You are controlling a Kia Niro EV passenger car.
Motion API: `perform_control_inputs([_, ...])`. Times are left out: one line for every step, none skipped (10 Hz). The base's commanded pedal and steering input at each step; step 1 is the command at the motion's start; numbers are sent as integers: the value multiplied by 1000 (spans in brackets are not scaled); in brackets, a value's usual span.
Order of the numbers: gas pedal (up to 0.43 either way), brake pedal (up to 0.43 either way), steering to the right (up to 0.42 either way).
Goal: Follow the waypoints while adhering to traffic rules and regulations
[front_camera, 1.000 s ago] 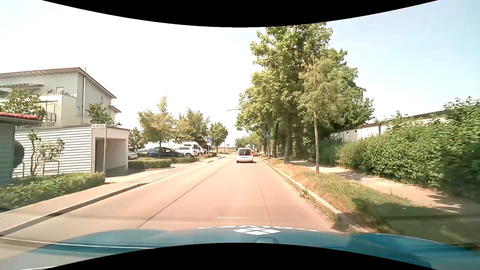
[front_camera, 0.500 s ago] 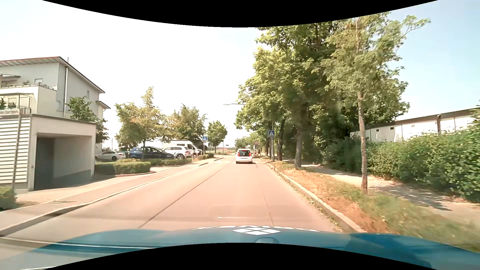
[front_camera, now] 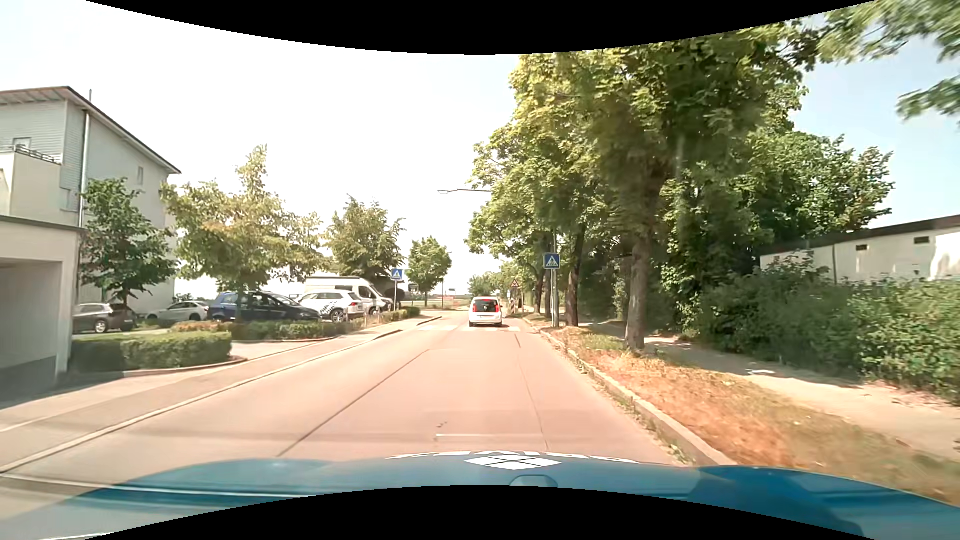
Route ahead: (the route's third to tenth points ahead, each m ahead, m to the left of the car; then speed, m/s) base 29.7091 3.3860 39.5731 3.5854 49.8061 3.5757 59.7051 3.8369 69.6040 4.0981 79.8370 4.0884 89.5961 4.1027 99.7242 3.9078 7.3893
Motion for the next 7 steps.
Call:
perform_control_inputs([118,0,-6])
perform_control_inputs([118,0,-5])
perform_control_inputs([118,0,-5])
perform_control_inputs([118,0,-4])
perform_control_inputs([118,0,-4])
perform_control_inputs([118,0,0])
perform_control_inputs([118,0,2])
